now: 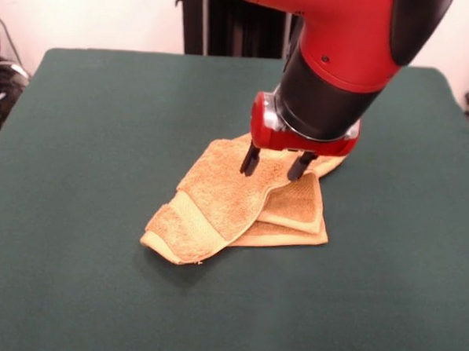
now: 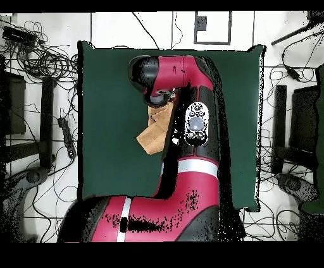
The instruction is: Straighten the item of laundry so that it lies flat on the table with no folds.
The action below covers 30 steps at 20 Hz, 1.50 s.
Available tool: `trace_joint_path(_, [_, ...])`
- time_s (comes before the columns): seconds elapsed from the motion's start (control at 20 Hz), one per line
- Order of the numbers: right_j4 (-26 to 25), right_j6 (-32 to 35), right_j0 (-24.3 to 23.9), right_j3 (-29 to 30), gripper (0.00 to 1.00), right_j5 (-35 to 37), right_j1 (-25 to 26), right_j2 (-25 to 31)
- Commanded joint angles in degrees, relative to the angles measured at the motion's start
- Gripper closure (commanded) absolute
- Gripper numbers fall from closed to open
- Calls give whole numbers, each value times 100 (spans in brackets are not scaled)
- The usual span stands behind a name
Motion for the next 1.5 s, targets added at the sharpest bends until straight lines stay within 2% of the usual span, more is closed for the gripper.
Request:
trace_joint_path(0.05, [-52,253,6,1038,0,-967,154,501])
trace_joint_path(0.2, [14,331,23,988,0,-915,179,482])
trace_joint_path(0.55, [107,534,-20,1350,0,-1697,126,537])
trace_joint_path(1.1, [157,438,-129,1853,0,-2156,66,611])
trace_joint_path(1.5, [114,116,-372,2049,0,-2337,14,764])
